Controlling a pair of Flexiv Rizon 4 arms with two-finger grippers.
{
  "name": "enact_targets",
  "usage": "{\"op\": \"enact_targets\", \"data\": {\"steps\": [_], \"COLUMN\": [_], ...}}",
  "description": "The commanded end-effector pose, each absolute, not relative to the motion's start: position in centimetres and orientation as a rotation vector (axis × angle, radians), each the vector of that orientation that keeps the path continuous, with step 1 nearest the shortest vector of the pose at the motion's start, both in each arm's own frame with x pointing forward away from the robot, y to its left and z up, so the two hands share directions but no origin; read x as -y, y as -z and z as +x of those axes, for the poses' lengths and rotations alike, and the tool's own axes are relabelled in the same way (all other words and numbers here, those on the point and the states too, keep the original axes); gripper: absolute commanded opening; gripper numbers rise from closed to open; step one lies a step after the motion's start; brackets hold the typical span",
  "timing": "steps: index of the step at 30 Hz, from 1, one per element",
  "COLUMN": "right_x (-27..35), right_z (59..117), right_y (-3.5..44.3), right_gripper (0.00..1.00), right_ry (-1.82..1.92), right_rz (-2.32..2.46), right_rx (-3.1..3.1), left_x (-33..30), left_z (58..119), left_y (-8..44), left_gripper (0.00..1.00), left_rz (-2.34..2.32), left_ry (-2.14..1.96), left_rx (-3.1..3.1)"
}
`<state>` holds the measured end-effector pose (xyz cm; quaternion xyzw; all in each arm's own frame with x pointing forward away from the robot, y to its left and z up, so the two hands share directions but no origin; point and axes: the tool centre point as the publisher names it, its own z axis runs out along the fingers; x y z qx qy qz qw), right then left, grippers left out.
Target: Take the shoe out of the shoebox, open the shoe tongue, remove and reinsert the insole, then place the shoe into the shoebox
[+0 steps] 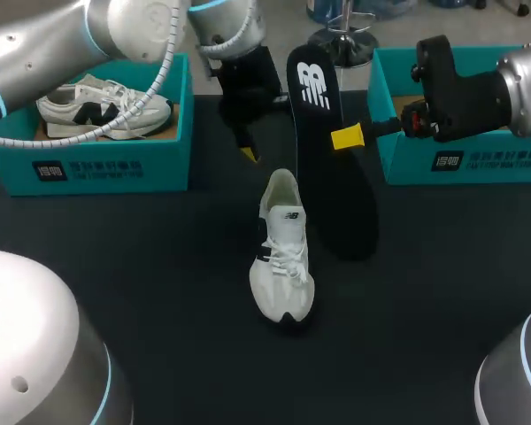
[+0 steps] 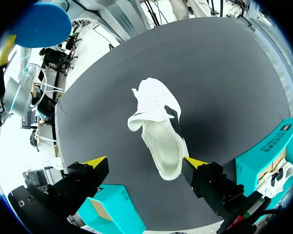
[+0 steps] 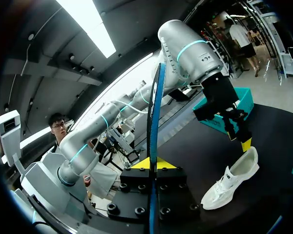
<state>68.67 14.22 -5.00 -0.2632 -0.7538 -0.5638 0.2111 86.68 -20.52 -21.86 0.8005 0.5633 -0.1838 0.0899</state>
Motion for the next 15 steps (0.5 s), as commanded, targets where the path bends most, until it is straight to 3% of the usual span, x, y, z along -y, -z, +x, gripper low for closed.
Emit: {"op": "enact_targets", "data": {"steps": [1, 15], "right_x": [-14.33, -14.33], "right_z": [68.69, 68.69], "right_y": [5.08, 5.08], "right_gripper": [0.0, 0.0], "right_ry": [1.565, 1.565], "right_rz": [-0.734, -0.734], "right_rx": [2.097, 2.097], "left_x": [18.38, 18.45], "left_z": [86.02, 86.08], "left_y": [20.07, 19.77], "left_gripper": [1.0, 1.0], "left_rz": [2.314, 2.383], "left_ry": [0.616, 0.586], "left_rx": [-1.5, -1.492]}}
